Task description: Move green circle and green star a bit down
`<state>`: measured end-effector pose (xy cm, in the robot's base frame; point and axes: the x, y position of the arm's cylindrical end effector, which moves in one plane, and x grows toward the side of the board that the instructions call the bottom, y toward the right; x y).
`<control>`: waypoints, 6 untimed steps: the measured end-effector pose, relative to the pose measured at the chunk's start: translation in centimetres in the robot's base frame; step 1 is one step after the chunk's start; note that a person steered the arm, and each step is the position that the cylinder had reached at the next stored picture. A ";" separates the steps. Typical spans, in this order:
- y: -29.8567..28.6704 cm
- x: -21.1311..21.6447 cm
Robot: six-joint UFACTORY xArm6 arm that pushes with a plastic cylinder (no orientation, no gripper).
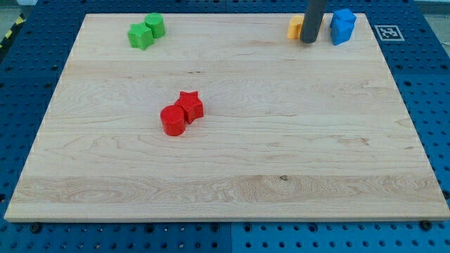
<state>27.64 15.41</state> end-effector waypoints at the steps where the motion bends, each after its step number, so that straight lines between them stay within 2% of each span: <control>1: -3.5 3.2; 3: -8.7 9.2; 6: -8.9 9.6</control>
<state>37.22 6.49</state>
